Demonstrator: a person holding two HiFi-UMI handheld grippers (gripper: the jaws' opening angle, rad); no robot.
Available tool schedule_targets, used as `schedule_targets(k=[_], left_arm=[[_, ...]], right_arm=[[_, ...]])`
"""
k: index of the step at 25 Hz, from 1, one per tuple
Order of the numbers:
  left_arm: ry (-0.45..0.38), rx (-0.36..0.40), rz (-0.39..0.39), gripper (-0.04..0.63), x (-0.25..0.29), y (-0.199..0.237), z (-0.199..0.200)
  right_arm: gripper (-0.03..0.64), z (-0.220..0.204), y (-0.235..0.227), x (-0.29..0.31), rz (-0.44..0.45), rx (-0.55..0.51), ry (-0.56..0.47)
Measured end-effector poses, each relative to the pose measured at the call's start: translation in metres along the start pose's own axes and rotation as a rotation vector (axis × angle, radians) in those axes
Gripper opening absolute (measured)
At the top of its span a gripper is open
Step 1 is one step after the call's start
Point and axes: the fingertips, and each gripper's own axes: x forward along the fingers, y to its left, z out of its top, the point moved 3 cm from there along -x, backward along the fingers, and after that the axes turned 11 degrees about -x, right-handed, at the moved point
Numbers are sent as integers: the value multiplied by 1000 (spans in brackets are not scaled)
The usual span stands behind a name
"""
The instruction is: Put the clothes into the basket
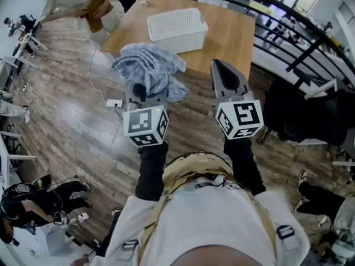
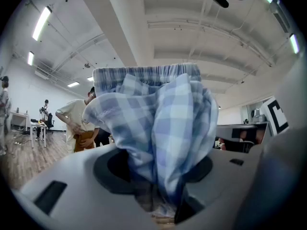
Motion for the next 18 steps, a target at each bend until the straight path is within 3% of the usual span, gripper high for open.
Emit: schedule_targets(k=[18], left_arm=[[7, 7, 15, 219, 10, 1, -3]], right_arm=[[20, -10, -8, 3, 15, 12, 10]])
